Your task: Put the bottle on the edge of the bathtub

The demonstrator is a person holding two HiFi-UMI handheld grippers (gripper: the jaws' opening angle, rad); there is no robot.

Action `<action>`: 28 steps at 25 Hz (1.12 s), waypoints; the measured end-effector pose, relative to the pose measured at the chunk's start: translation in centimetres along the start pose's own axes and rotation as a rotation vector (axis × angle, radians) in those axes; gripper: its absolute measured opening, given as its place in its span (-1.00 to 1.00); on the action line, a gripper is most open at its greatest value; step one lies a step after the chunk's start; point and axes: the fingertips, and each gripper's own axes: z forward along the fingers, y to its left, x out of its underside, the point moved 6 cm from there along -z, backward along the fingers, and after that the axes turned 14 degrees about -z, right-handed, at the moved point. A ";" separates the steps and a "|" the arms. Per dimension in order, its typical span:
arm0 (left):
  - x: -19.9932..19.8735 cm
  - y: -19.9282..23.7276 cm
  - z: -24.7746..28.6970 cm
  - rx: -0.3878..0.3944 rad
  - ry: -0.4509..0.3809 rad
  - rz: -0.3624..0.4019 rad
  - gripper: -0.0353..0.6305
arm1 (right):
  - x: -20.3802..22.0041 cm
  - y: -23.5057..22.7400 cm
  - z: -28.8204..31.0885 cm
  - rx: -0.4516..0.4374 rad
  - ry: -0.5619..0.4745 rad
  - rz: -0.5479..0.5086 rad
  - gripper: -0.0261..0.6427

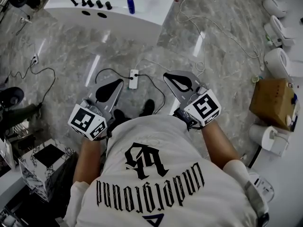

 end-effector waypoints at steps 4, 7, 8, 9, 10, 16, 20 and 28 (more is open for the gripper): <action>0.6 -0.6 -0.5 0.000 -0.014 -0.001 -0.87 | -1.4 0.7 -0.3 0.009 -0.037 -0.009 -0.92; 0.5 -0.8 -1.2 -0.008 -0.016 0.000 -0.87 | -2.1 1.2 -0.3 0.014 -0.056 -0.006 -0.92; 0.6 -0.7 -1.4 -0.011 -0.025 0.000 -0.87 | -2.3 1.3 -0.2 0.014 -0.063 -0.008 -0.92; 0.6 -0.6 -1.7 -0.014 -0.033 -0.002 -0.87 | -2.5 1.4 -0.1 0.014 -0.071 -0.011 -0.92; 0.5 -0.6 -1.8 -0.018 -0.038 -0.004 -0.87 | -2.8 1.5 0.0 0.013 -0.076 -0.014 -0.92; 0.1 0.0 -2.0 -0.024 -0.046 -0.006 -0.87 | -3.5 1.2 0.9 0.008 -0.083 -0.019 -0.92; -0.2 0.4 -2.0 -0.027 -0.044 -0.010 -0.87 | -3.5 1.0 1.4 0.005 -0.077 -0.019 -0.92; -0.3 1.0 -1.7 -0.017 -0.044 -0.014 -0.87 | -3.1 0.6 1.6 0.002 -0.071 -0.005 -0.92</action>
